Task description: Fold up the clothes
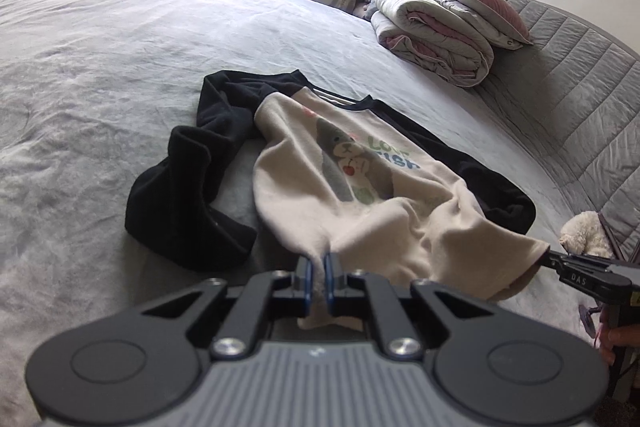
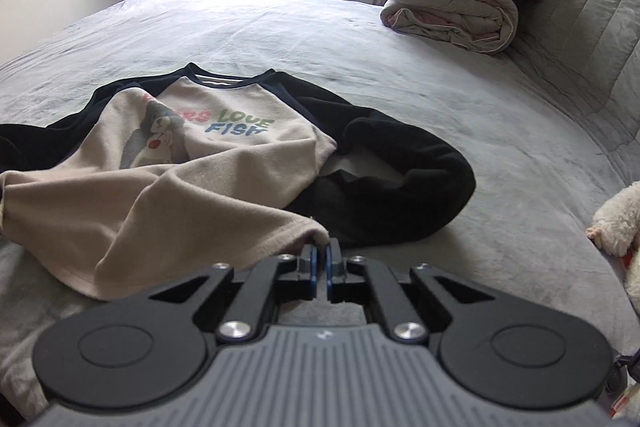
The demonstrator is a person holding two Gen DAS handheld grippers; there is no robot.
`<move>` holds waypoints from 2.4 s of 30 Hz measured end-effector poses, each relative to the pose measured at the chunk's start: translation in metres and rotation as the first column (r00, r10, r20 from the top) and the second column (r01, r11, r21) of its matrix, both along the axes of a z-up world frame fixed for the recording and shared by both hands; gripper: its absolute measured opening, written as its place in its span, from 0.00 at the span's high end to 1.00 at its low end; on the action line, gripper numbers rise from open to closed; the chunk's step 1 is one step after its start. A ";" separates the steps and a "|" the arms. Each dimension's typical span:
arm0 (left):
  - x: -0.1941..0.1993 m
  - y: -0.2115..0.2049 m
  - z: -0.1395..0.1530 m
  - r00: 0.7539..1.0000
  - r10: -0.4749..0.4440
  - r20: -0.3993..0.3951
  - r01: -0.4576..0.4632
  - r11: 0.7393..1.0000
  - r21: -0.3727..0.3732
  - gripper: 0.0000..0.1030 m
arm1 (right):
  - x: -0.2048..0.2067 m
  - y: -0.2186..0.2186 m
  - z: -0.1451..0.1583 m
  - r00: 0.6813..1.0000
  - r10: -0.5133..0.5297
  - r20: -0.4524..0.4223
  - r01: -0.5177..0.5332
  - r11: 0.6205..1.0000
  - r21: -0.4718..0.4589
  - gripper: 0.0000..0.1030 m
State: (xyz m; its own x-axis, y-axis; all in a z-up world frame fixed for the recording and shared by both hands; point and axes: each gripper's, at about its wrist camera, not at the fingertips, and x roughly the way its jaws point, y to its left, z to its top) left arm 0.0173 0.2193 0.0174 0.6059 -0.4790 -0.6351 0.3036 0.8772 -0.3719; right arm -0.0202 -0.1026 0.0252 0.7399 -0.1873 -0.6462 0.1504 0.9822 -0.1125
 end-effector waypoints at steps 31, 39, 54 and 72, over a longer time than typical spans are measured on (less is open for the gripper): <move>-0.025 0.041 -0.015 0.992 0.102 -0.079 -0.090 0.985 0.144 0.56 | -0.051 -0.055 -0.010 0.998 0.026 -0.055 -0.023 0.998 0.052 0.65; 0.025 0.037 -0.026 0.981 0.163 -0.103 -0.148 0.979 0.142 0.50 | -0.006 -0.083 -0.015 0.996 -0.044 -0.073 0.059 0.974 0.218 0.50; 0.094 0.040 -0.046 0.946 0.305 -0.108 -0.285 0.944 0.167 0.85 | 0.078 -0.140 -0.045 0.969 -0.226 -0.101 0.247 0.864 0.439 0.61; 0.179 0.118 0.024 0.810 0.547 0.210 -0.585 0.733 0.347 0.91 | 0.119 -0.209 -0.006 0.920 -0.391 -0.012 0.390 0.915 0.102 0.95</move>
